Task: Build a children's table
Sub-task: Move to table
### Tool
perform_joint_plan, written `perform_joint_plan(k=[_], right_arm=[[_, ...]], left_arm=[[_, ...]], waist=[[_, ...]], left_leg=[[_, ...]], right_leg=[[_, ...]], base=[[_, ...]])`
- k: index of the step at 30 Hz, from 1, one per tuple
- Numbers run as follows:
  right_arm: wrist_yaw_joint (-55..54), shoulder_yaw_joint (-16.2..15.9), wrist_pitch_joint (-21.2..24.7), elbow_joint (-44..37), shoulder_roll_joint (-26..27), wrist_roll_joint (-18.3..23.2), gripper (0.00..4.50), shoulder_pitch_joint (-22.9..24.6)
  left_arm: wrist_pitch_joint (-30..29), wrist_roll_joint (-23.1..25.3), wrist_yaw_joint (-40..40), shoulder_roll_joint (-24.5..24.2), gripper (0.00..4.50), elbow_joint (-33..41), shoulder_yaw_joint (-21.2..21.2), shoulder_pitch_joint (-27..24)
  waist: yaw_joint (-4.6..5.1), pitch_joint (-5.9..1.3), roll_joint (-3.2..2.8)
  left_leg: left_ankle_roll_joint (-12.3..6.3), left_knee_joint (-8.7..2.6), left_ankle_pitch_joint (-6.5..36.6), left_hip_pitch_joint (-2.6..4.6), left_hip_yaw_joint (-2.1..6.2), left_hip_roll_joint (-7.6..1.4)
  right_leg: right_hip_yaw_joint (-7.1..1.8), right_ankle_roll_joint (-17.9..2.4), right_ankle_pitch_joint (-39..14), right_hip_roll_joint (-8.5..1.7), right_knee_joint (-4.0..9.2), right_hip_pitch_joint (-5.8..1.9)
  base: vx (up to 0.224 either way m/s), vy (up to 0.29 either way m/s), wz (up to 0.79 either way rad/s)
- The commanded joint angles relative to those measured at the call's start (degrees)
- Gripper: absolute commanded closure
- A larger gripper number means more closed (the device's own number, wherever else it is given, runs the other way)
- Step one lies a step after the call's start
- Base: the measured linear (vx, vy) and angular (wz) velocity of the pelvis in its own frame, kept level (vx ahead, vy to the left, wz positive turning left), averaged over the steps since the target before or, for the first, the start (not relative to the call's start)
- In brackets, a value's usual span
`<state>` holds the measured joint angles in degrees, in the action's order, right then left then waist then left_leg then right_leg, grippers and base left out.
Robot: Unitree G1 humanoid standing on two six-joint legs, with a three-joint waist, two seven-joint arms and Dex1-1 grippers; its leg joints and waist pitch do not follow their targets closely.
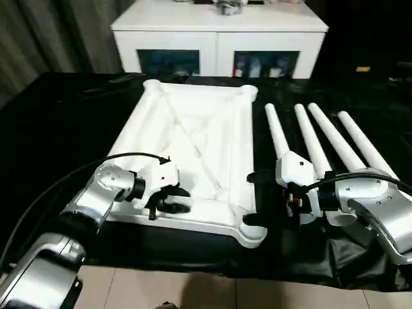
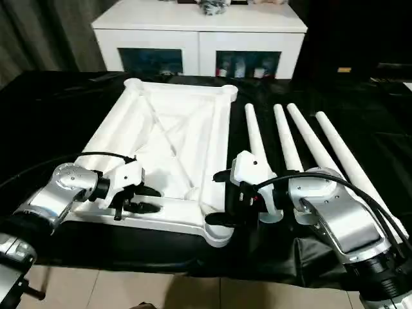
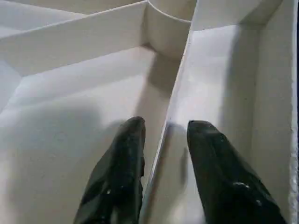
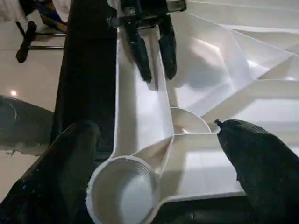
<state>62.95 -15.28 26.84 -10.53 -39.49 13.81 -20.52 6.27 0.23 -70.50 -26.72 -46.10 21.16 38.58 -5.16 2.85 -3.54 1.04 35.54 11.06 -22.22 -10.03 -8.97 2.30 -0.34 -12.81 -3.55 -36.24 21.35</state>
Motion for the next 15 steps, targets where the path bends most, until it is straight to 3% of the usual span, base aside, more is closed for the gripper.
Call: perform_joint_plan(k=[1, 8, 15], right_arm=[[0.50, -0.46, 0.30, -0.86, -0.30, -0.41, 0.00, -0.65], [0.64, -0.55, 0.26, -0.21, -0.27, -0.58, 0.00, -1.13], [-0.09, -1.20, 0.14, 0.09, 0.45, -0.73, 0.00, -1.50]], left_arm=[[0.24, 0.86, -0.67, -0.17, 3.15, -0.84, -0.14, 0.82], [1.62, 0.96, 0.52, 0.82, 3.69, -4.21, -1.39, 2.09], [1.09, 1.81, 1.46, 0.39, 4.28, -4.67, -1.37, 2.16]], waist=[[-0.06, -3.75, 0.16], [-0.16, -3.95, 0.33], [0.26, -3.68, 0.31]], left_leg=[[-0.19, -4.88, 12.68, 1.84, 1.95, -4.84], [-1.68, -4.54, 9.92, 1.56, 1.83, -4.69], [-0.95, -4.99, 11.68, 1.26, 2.09, -4.78]], right_leg=[[-2.81, -16.17, -1.20, -5.75, 3.75, -1.75], [-2.76, -16.30, 1.96, -5.80, 3.58, -1.89], [-2.68, -15.78, -1.42, -5.89, 3.79, -2.13]], base=[[0.000, 0.000, 0.00], [0.000, 0.000, 0.00], [0.000, 0.000, 0.00]])
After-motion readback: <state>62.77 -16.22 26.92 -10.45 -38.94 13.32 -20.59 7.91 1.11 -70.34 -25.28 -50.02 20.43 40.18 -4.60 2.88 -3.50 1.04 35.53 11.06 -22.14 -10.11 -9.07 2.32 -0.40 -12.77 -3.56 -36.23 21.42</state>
